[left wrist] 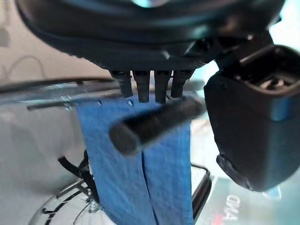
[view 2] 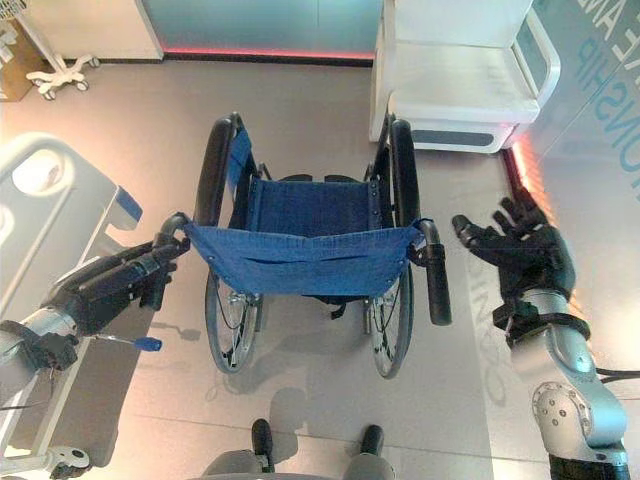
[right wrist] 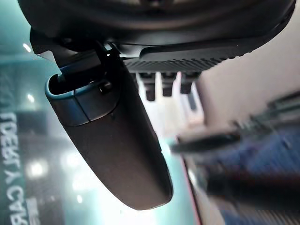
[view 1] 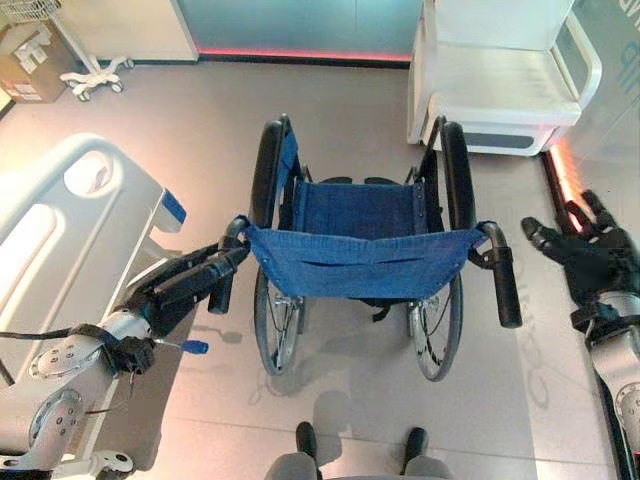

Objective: Push the wheelchair next to the bed

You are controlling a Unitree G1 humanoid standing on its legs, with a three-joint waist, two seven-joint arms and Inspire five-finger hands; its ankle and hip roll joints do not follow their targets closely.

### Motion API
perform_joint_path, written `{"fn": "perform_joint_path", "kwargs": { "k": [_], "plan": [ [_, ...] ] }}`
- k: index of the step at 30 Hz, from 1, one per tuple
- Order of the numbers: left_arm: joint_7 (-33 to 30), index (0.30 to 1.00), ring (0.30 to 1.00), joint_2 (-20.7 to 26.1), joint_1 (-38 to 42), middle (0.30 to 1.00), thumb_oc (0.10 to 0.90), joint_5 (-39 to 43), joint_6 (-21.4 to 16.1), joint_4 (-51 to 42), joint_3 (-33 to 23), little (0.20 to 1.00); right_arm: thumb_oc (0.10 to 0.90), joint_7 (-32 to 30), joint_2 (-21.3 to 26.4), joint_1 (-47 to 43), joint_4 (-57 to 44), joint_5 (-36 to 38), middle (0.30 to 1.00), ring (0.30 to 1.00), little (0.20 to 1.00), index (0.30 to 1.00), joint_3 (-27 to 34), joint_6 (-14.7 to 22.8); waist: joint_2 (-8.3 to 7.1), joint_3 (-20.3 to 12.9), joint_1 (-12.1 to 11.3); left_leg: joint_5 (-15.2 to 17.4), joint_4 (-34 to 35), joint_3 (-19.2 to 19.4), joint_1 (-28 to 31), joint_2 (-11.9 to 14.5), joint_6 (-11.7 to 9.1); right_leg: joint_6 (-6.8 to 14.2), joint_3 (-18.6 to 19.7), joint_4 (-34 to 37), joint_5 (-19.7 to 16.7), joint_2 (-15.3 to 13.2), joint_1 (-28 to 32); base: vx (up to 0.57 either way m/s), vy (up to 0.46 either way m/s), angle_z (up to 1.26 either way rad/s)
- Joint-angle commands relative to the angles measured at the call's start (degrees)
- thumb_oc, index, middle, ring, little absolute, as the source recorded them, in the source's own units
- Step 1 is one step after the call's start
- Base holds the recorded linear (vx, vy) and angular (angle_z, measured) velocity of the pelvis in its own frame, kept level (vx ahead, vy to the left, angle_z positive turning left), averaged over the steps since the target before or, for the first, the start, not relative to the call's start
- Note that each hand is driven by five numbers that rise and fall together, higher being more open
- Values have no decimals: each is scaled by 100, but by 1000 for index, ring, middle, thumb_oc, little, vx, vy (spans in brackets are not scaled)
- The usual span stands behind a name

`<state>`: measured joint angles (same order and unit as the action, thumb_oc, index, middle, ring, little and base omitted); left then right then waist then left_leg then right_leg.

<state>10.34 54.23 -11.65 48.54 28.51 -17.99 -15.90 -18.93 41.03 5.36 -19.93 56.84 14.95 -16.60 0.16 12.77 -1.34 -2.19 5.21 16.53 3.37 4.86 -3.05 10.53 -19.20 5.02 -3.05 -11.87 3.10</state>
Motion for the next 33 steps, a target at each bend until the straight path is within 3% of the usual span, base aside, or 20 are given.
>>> {"fn": "perform_joint_path", "kwargs": {
  "k": [1, 6, 9, 13, 16, 19, 24, 33],
  "plan": [
    [133, 900, 900, 500, 571, 900, 800, 636, -512, -324, -80, 900, 800, 286, 736, -405, -496, 217, 900, 900, 900, 900, 167, 301, 170, -343, 32, 20, -80, 61, 32, 317, -258, -63, 76, -379, 220, 25, -11, 0, 0, 0],
    [-93, 900, 900, 549, 888, 900, 800, 1047, -514, -341, 352, 900, 800, 247, 882, -524, -451, 271, 900, 900, 900, 900, -132, 298, 143, -340, 46, 23, -73, 56, 46, 305, -257, -58, 76, -362, 211, 35, 11, 0, 0, 0],
    [-201, 900, 900, 533, 1003, 900, 800, 1377, -333, -338, 542, 900, 800, 239, 991, -576, -534, 281, 900, 900, 900, 900, -291, 195, 134, -341, 60, 28, -68, 69, 67, 299, -249, -59, 92, -349, 210, 50, 27, 0, 0, 0],
    [16, 900, 900, 711, 1081, 900, 800, 1025, -50, -300, 751, 900, 800, 220, 1201, -649, -516, 248, 900, 900, 900, 900, -428, 139, 137, -310, 91, 15, -85, 99, 39, 306, -254, -63, 137, -345, 203, 66, 0, 0, 0, 0],
    [-25, 900, 900, 871, 1121, 900, 800, 770, -63, -235, 848, 900, 800, 90, 1354, -681, -487, 80, 900, 900, 900, 900, -502, 209, 151, -296, 115, 12, -78, 112, 40, 300, -251, -59, 163, -330, 200, 82, -2, 0, 0, 0],
    [100, 900, 900, 1047, 1099, 900, 800, 968, 17, -219, 841, 900, 800, -155, 1523, -652, -493, -404, 900, 900, 900, 900, -435, 169, 156, -294, 139, 12, -87, 134, 46, 292, -246, -51, 197, -331, 200, 84, 0, 0, 0, 0],
    [-41, 900, 900, 1187, 1139, 900, 800, 929, 302, -338, 931, 900, 800, -379, 1798, -669, -534, -1508, 900, 900, 900, 900, -453, -424, 184, -282, 169, 10, -101, 161, 61, 300, -236, -53, 258, -338, 214, 97, 9, 6, 2, -1],
    [-260, 900, 900, 1264, 1364, 900, 800, 1120, 379, -257, 1170, 900, 800, -482, 2017, -787, -310, -1773, 900, 900, 900, 900, -699, -977, 174, -197, 141, -9, -118, 128, 25, 304, -238, -51, 280, -363, 232, 101, -2, 2, 1, 0]
  ]
}}
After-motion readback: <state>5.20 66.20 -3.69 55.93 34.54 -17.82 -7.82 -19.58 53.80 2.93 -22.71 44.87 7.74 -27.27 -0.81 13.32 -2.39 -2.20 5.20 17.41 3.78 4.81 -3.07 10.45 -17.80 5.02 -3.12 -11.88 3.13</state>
